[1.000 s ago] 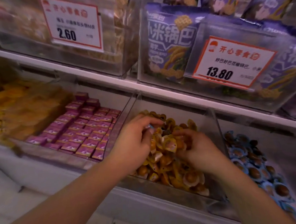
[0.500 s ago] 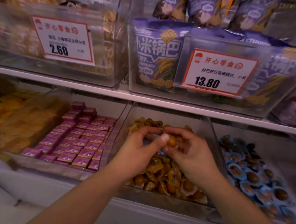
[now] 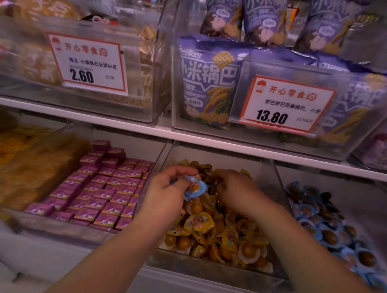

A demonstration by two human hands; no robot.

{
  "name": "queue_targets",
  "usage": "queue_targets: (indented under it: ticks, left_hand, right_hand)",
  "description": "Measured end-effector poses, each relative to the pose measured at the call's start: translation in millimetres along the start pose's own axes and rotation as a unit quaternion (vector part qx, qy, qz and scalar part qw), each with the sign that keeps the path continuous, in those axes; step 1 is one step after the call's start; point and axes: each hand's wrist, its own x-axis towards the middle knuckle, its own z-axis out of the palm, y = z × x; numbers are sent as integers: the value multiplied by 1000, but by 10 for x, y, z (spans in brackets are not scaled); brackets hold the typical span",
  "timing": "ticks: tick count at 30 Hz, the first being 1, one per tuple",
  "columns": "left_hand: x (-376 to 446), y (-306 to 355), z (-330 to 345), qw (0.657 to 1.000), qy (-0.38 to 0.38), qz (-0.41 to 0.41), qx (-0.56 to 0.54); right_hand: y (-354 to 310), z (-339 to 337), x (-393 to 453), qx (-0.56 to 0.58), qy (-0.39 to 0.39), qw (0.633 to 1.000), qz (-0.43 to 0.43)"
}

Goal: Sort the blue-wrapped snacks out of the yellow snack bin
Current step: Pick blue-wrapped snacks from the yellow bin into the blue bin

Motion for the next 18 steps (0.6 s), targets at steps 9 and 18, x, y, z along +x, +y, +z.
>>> queue_targets:
  ticks: [9,18]
  left_hand:
    - [33,59,-16,994,-23,-49,-95]
    - [-51,3,-31,995,-34,83,38]
  right_hand:
    - [110,177,265,-110,-86,990,18]
    - [-122,-196,-574,472,198,855,86]
